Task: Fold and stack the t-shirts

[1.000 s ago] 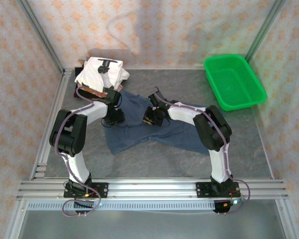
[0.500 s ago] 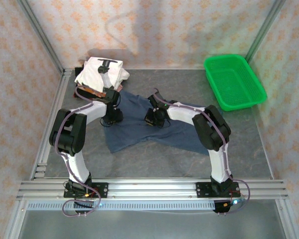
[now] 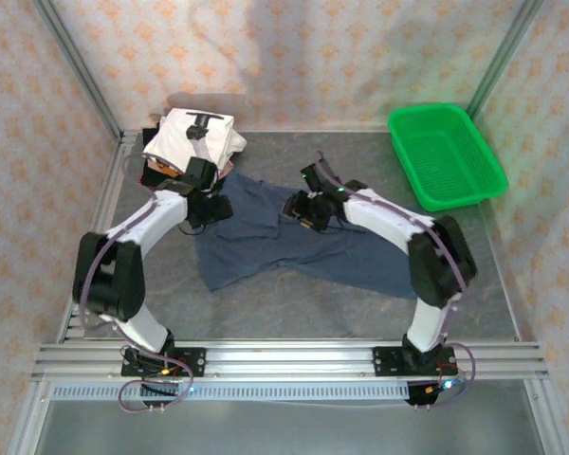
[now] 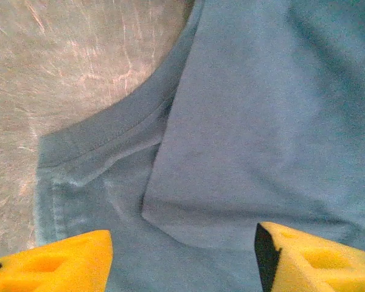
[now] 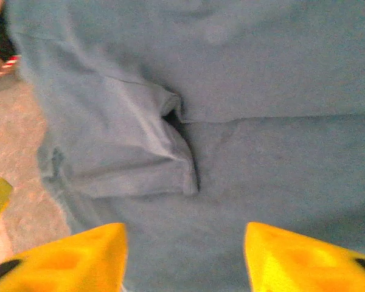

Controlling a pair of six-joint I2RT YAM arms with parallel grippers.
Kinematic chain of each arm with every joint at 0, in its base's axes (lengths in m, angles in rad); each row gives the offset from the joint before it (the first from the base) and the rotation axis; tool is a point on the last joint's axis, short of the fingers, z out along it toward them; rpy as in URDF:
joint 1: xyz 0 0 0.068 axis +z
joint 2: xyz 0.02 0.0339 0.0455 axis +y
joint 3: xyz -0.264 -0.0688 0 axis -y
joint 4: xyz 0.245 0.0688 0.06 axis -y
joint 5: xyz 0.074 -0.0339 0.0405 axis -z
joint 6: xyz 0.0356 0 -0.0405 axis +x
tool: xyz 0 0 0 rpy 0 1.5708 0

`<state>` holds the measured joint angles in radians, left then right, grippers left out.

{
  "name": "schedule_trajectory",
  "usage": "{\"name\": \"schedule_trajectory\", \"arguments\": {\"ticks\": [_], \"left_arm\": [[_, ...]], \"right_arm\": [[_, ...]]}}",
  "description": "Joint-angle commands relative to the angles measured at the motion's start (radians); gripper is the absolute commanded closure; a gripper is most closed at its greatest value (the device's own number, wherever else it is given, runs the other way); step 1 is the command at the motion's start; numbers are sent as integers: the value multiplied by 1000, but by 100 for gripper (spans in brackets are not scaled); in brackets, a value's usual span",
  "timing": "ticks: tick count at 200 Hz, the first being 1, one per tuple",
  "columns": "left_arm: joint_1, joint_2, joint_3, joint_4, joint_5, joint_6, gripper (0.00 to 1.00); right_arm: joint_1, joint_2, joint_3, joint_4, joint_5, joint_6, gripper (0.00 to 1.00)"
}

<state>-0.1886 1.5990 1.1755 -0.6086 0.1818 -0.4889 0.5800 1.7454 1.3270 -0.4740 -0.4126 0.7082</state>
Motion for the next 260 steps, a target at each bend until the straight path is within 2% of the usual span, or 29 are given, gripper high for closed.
{"name": "schedule_trajectory", "arguments": {"ticks": [1, 14, 44, 64, 89, 120, 167, 208, 235, 260], "left_arm": [[5, -132, 31, -152, -13, -40, 30], [7, -198, 2, -198, -19, -62, 28], [11, -333, -168, -235, 13, -150, 26], [11, -407, -311, -213, 32, -218, 25], [11, -446, -437, -154, 70, -282, 25], [12, -431, -515, -64, 96, -312, 26], [10, -389, -578, 33, 143, -336, 31], [9, -349, -631, 113, 178, -356, 34], [9, -291, -653, 217, 198, -381, 38], [3, -229, -647, 317, 206, -408, 46]], "right_arm": [[-64, -197, -58, -211, 46, -92, 31], [-116, -301, -114, -312, 64, -125, 25], [-271, -532, -246, -556, 119, -159, 17], [-369, -658, -341, -653, 145, -158, 15], [-481, -724, -452, -728, 172, -128, 16], [-545, -732, -559, -674, 184, -91, 17], [-565, -686, -665, -553, 244, -46, 20], [-571, -632, -683, -416, 241, 13, 23], [-571, -541, -707, -319, 245, 37, 28], [-571, -482, -718, -248, 251, 47, 39]]}}
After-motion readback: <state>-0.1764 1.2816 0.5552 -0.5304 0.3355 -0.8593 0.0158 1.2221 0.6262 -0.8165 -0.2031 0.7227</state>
